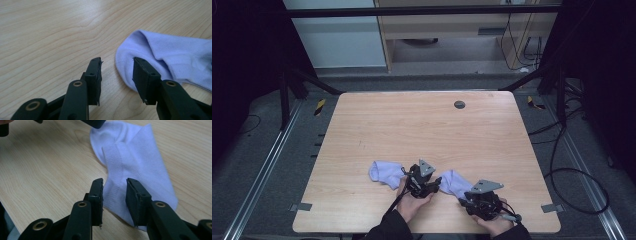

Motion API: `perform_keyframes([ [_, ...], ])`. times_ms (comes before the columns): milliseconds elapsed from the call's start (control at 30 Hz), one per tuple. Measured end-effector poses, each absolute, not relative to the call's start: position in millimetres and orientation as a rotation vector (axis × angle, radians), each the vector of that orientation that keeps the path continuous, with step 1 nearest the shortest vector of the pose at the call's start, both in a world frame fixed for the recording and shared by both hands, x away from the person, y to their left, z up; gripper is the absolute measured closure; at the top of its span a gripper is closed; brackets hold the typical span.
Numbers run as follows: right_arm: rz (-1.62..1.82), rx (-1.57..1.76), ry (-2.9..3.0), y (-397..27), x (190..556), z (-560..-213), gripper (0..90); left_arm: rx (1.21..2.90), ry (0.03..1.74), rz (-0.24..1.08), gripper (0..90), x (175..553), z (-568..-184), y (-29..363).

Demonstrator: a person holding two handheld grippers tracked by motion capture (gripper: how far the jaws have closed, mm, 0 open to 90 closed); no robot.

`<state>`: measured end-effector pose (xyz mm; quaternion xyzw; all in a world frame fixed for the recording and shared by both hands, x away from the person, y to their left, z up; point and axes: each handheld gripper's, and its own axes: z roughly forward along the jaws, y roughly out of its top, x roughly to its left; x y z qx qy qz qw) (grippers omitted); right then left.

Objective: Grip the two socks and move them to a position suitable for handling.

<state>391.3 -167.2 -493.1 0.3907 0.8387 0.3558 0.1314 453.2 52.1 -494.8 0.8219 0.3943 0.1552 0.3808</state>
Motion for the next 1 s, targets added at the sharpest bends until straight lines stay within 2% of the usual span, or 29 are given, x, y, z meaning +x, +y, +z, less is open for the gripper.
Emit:
perform_keyframes([
  [267,1.038,1.134,2.462,-167.2,393.4,-496.1,70.6,2.120,1.021,0.392,66.6,454.8,-499.3,47.0],
  [600,1.064,1.157,2.498,-166.5,395.6,-496.0,84.9,2.131,1.017,0.384,80.7,454.1,-499.9,44.7],
  [767,1.066,1.142,2.492,-165.7,394.7,-493.0,86.2,2.136,1.007,0.384,87.0,453.0,-499.8,43.0],
  [1000,1.243,1.159,2.317,-176.8,392.6,-474.8,86.2,2.139,0.995,0.372,88.4,453.0,-499.2,44.4],
])
